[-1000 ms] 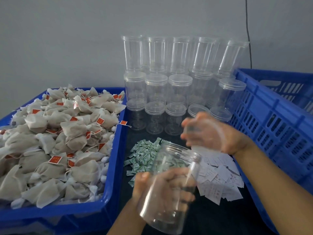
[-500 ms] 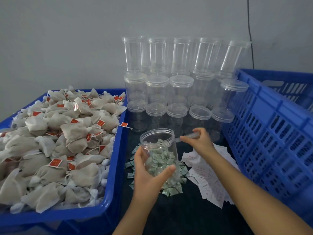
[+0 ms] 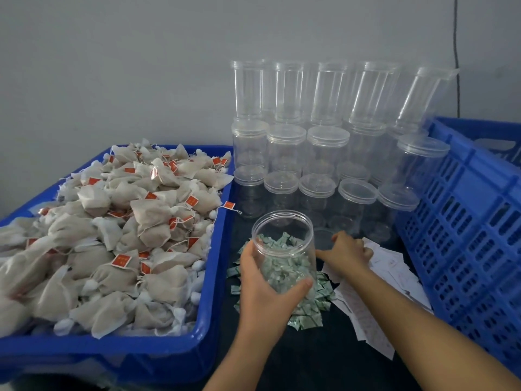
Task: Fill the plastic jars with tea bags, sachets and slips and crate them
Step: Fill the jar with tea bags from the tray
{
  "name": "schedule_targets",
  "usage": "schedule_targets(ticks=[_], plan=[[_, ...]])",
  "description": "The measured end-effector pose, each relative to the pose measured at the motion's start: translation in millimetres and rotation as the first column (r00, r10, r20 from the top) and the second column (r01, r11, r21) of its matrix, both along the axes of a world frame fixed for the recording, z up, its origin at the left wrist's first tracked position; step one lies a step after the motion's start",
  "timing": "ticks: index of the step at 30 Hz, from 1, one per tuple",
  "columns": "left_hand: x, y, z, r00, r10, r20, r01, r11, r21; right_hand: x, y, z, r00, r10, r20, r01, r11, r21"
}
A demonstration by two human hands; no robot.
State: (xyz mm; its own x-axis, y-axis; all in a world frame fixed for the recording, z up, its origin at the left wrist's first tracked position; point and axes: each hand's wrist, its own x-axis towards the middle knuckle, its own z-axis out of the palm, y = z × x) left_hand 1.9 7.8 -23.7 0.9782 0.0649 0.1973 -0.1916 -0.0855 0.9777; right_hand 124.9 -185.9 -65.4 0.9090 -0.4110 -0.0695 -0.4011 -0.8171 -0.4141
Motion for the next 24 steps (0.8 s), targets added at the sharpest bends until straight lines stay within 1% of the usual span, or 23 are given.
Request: schedule_targets(ticks=[4,7,8,9,10,12,13,14,17,19,20,21,23,24], plan=[[-3,3,4,1.0,0.02,0.008,-0.02,1.0,0.004,-4,3,15,0.998,0.037,-0.056,-0.039,0.998,-0.042],[-6,7,10,0.999,0.041,0.017,-0.041,0.999,0.0,-9,19,50,0.99,0.133,0.043,-0.13,0.99,-0.064],[-8,10,14,0.998,0.048,0.032,-0.048,0.999,0.0,-11,28,63,0.976,0.192,0.098,-0.188,0.981,-0.05],[-10,13,19,0.997,0.056,0.055,-0.056,0.998,-0.004,-12,37,76,0.952,0.261,0.162,-0.265,0.964,-0.002],[-12,17,24,0.995,0.064,0.081,-0.063,0.998,-0.011,-13,47,89,0.914,0.331,0.234,-0.357,0.931,0.077],[-16,26,37,0.988,0.085,0.13,-0.081,0.996,-0.036,-12,69,112,0.823,0.44,0.359,-0.534,0.815,0.226],[-19,31,43,0.983,0.101,0.155,-0.094,0.994,-0.055,-10,82,122,0.781,0.489,0.388,-0.596,0.768,0.234],[-21,37,48,0.976,0.12,0.18,-0.109,0.991,-0.074,-6,95,130,0.742,0.539,0.398,-0.646,0.734,0.21],[-23,55,57,0.961,0.164,0.221,-0.146,0.985,-0.096,10,139,142,0.643,0.667,0.377,-0.755,0.635,0.163],[-22,65,55,0.964,0.162,0.213,-0.145,0.985,-0.095,19,166,140,0.602,0.732,0.317,-0.794,0.59,0.145],[-22,69,53,0.965,0.164,0.203,-0.147,0.985,-0.093,24,178,137,0.594,0.756,0.277,-0.802,0.583,0.128],[-21,73,51,0.966,0.17,0.193,-0.155,0.984,-0.089,29,188,132,0.61,0.755,0.242,-0.791,0.601,0.119],[-20,80,45,0.963,0.194,0.189,-0.183,0.98,-0.073,37,203,121,0.682,0.704,0.196,-0.729,0.674,0.117],[-20,83,43,0.959,0.21,0.188,-0.2,0.977,-0.071,40,207,116,0.702,0.691,0.169,-0.708,0.704,0.061]])
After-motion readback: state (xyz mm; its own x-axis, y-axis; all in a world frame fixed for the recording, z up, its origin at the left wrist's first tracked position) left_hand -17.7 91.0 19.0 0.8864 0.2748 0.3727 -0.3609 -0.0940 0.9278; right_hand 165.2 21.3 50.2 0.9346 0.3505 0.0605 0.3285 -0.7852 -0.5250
